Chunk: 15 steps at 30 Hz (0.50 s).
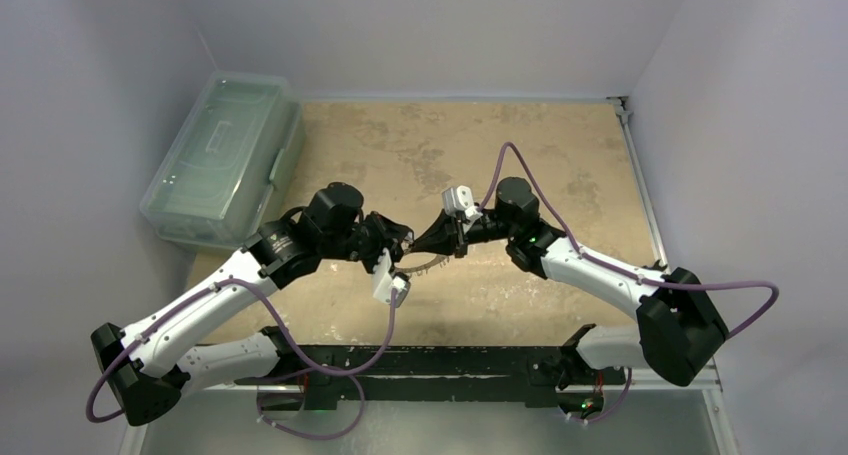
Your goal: Remove the keys from the keyring
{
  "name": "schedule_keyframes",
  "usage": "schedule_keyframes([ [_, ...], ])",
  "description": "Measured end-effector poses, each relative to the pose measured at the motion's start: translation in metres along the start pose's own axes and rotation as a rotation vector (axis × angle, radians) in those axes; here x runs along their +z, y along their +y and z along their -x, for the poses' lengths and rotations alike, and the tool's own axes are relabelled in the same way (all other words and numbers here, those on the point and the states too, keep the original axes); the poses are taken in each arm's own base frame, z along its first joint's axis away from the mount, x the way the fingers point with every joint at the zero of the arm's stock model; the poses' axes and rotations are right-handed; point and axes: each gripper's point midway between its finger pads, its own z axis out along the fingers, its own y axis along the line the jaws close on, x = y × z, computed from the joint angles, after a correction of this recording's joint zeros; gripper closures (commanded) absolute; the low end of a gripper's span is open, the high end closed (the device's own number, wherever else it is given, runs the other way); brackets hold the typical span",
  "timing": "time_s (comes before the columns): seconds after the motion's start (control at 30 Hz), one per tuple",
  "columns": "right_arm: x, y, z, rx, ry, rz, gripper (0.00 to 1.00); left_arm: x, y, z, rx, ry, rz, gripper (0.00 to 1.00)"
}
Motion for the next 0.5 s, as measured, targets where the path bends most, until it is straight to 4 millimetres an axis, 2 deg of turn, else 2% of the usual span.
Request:
schedule_keyframes([
  [0.27,-0.001,-0.002,0.001,-0.005,-0.004,-0.006,1.00,-0.002,-0.001,0.000,-0.013,0.004,0.000,1.00],
  [0.5,-0.003,-0.004,0.005,-0.001,-0.016,-0.009,1.00,-0.014,-0.008,0.000,0.033,0.025,0.020,1.00],
])
